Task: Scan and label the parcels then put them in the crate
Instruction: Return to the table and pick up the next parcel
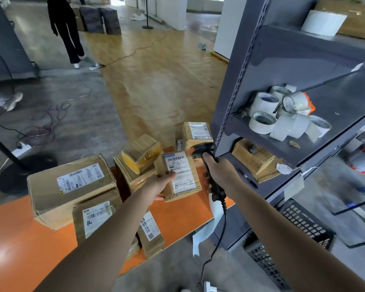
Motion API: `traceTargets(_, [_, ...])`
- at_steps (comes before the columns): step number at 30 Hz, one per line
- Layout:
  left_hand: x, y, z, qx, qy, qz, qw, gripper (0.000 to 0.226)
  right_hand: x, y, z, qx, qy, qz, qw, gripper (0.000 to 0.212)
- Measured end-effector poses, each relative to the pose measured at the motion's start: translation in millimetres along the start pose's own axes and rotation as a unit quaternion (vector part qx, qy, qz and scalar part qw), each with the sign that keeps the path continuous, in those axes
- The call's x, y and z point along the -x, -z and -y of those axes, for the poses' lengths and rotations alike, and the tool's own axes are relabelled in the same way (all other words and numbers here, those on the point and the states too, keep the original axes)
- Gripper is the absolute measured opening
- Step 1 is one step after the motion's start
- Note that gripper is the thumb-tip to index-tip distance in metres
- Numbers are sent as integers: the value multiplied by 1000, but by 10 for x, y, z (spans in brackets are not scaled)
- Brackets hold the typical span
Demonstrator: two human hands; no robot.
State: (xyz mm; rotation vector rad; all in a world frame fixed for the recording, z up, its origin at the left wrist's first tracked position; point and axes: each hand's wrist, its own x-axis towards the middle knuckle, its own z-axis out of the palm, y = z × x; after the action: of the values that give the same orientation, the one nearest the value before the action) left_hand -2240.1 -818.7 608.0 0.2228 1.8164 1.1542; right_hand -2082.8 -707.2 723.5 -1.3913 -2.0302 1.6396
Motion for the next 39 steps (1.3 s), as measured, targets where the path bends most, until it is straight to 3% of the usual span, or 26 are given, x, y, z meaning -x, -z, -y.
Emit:
traceTargets(3, [-48,-61,61,1,27,-5,1000,74,-161,-13,-239,23,-5,-15,1000,54])
traceTargets(6, [-66,-136,102,4,59,-5,998,66,-293,-44,-466,40,-57,-12,997,46])
traceTargets(10, [-121,-245,169,8,96,-9,995,58,-503,-201,-824,-36,-120,22,992,52])
traceTargets(15, [-171,-308,239,0,121,-36,992,49,-669,-350,-1054,-54,-124,47,990,53])
traceTargets(25, [-239,-404,313,-212,81,-104,968,39,-840,-481,-1252,-40,-123,88,988,48])
traceTargets(33, [-236,-453,391,-268,58,-160,948,55,-1085,-427,-1396,-2,-129,70,989,37])
traceTargets(39, [-182,-520,429,-412,-81,-236,877,58,-1313,-511,-1511,126,-84,76,986,45])
